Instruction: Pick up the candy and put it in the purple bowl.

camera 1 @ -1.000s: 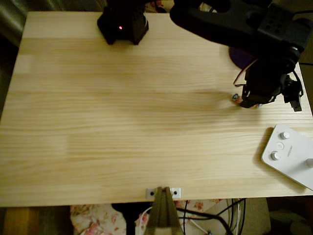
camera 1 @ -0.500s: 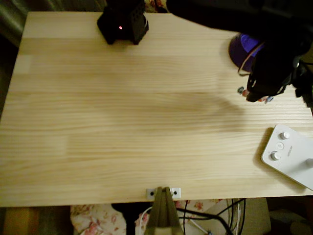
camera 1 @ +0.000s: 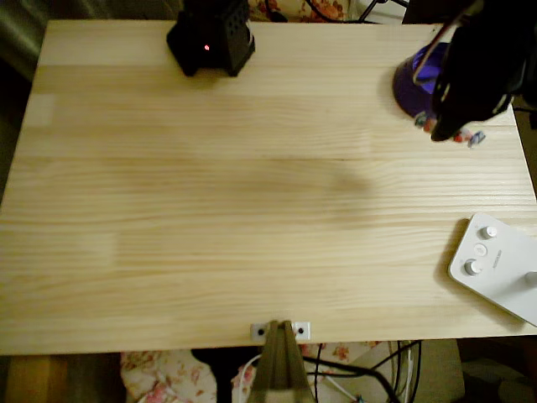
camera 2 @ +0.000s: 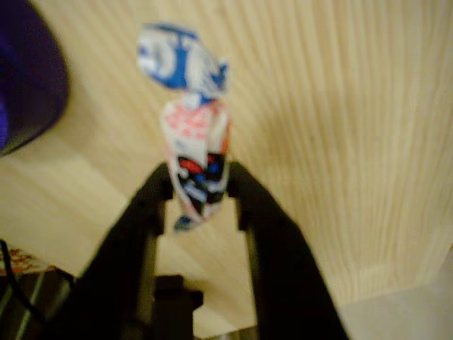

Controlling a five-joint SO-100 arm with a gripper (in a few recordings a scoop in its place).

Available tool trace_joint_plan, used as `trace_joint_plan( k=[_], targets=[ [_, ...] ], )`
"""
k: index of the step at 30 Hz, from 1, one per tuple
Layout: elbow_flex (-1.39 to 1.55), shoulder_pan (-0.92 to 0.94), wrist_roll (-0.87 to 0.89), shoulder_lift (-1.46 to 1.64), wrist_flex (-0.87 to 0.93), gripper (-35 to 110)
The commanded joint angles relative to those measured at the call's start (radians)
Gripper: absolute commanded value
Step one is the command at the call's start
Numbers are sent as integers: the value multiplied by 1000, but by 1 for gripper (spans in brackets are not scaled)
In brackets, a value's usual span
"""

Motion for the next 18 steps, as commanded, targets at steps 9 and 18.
trace_joint_plan(
  k=[9, 18],
  targets=[
    [150, -57, 15, 426, 35, 7],
    [290, -156, 64, 606, 46, 7]
  ],
)
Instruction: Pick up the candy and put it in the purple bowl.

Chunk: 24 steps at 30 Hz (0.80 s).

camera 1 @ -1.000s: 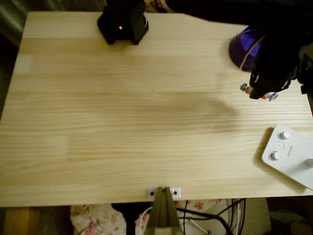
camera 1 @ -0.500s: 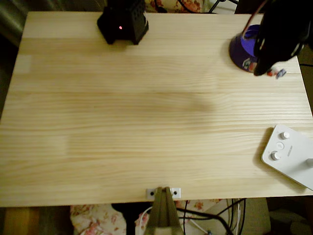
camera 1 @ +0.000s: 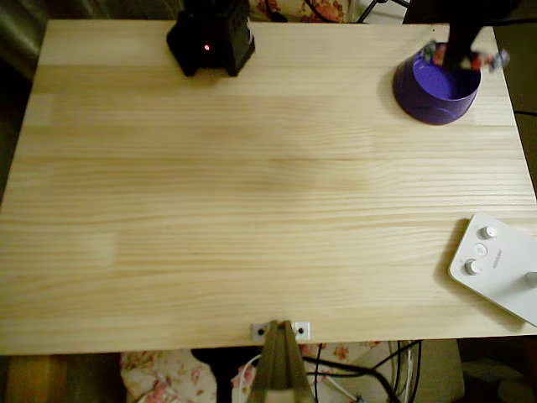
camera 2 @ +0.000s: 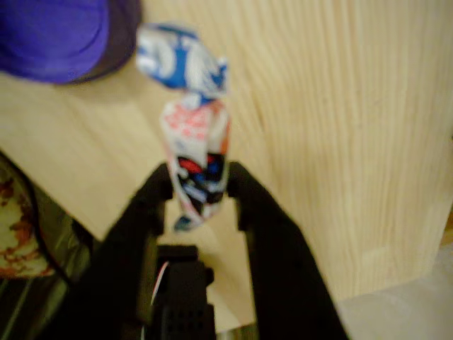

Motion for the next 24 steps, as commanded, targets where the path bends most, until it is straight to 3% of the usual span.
trace_joint_plan(
  k=[1, 14, 24],
  targets=[
    [29, -55, 8, 210, 9, 7],
    [259, -313, 37, 388, -89, 7],
    [245, -377, 55, 313, -196, 7]
  ],
)
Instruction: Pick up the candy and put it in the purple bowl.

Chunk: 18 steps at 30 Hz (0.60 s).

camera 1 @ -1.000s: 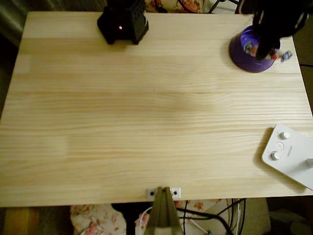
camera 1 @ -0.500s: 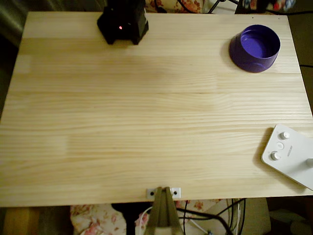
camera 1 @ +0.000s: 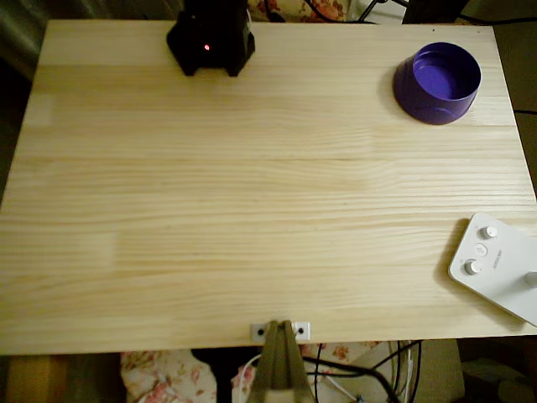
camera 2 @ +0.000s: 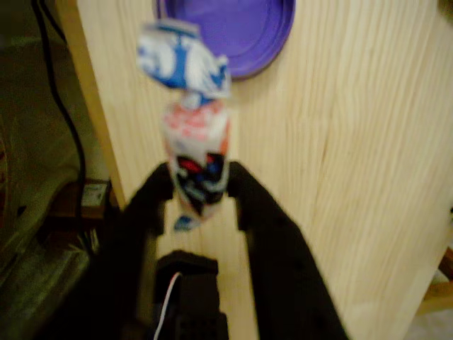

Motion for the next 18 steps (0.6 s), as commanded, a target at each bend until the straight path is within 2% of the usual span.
trace_joint_plan(
  k=[1, 18],
  targets=[
    [-21, -28, 11, 32, -46, 7],
    [-98, 49, -9, -233, -175, 7]
  ],
)
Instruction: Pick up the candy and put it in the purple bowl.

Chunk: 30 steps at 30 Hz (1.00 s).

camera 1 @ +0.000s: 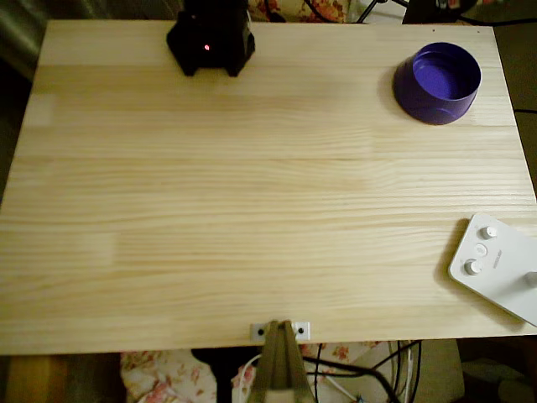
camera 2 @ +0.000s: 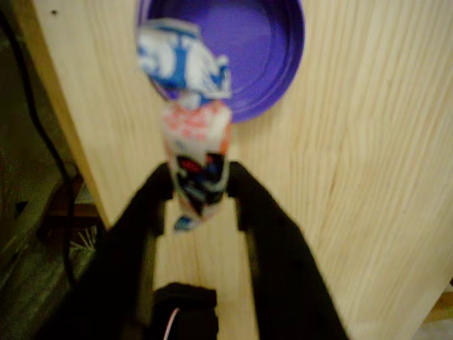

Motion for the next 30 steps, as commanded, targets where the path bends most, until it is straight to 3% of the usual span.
trace_joint_plan(
  k=[1, 30],
  targets=[
    [-97, 31, 2, 8, -26, 7],
    [-103, 54, 9, -132, -118, 8]
  ],
)
